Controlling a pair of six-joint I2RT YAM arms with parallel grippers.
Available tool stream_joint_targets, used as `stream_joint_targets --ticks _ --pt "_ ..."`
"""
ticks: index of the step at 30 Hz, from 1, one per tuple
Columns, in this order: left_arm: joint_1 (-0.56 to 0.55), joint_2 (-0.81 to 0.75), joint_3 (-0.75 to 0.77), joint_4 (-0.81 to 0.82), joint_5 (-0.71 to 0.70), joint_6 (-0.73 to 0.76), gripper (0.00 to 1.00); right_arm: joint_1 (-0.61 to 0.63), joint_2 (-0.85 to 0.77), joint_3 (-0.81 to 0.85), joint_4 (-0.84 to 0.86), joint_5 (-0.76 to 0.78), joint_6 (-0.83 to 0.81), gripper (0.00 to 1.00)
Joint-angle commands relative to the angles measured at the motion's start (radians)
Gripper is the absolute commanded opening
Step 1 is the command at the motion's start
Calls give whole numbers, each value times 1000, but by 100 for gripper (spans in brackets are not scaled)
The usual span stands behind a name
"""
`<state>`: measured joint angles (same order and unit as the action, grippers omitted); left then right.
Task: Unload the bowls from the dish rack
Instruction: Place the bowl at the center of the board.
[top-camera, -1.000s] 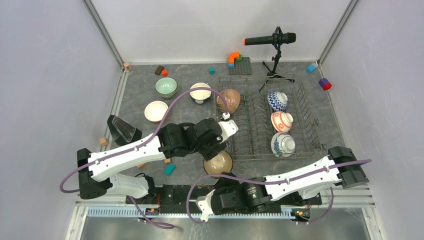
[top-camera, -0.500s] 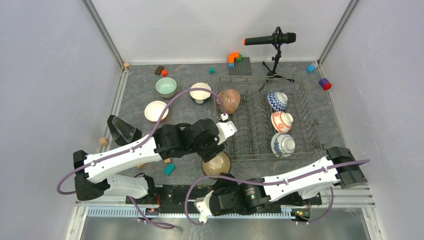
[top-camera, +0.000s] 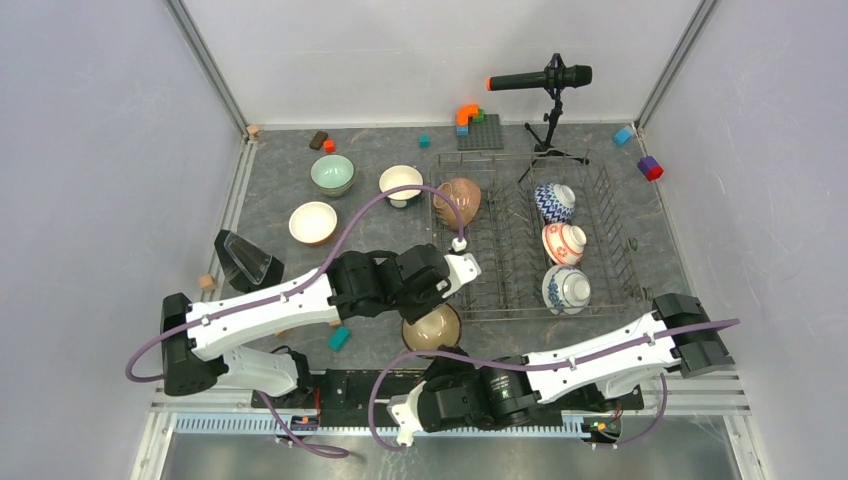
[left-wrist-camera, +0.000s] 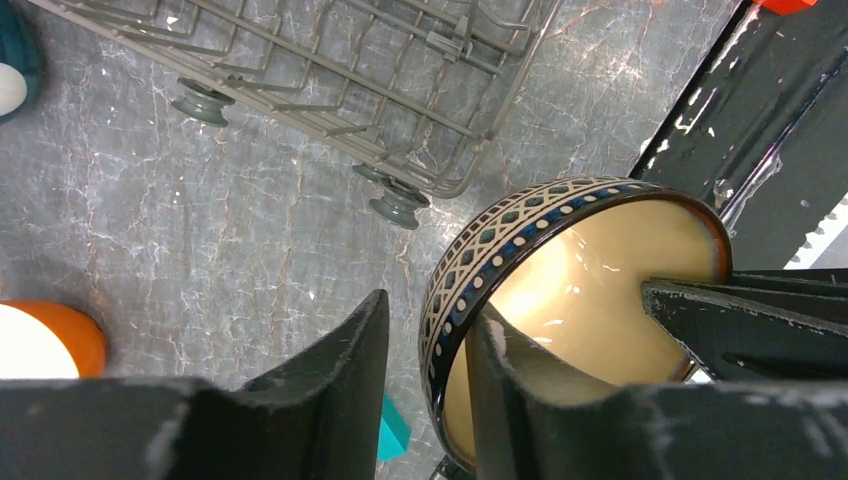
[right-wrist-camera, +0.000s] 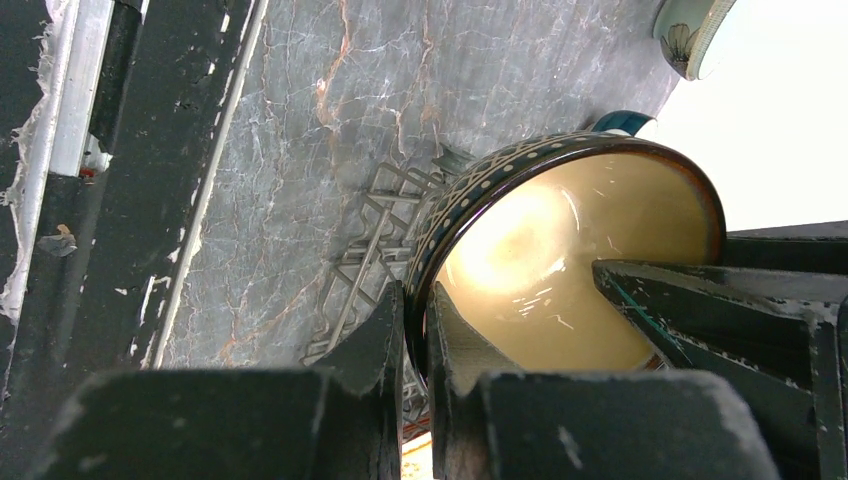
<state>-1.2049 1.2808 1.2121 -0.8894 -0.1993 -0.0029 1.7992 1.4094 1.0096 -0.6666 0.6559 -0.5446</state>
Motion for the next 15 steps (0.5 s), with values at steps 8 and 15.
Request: stream_joint_targets --ticks 8,15 --pt "-9 -11 2 16 25 -17 2 15 -1 43 65 73 -7 0" --pt "-9 -37 -21 65 11 -43 2 19 -22 31 124 56 55 50"
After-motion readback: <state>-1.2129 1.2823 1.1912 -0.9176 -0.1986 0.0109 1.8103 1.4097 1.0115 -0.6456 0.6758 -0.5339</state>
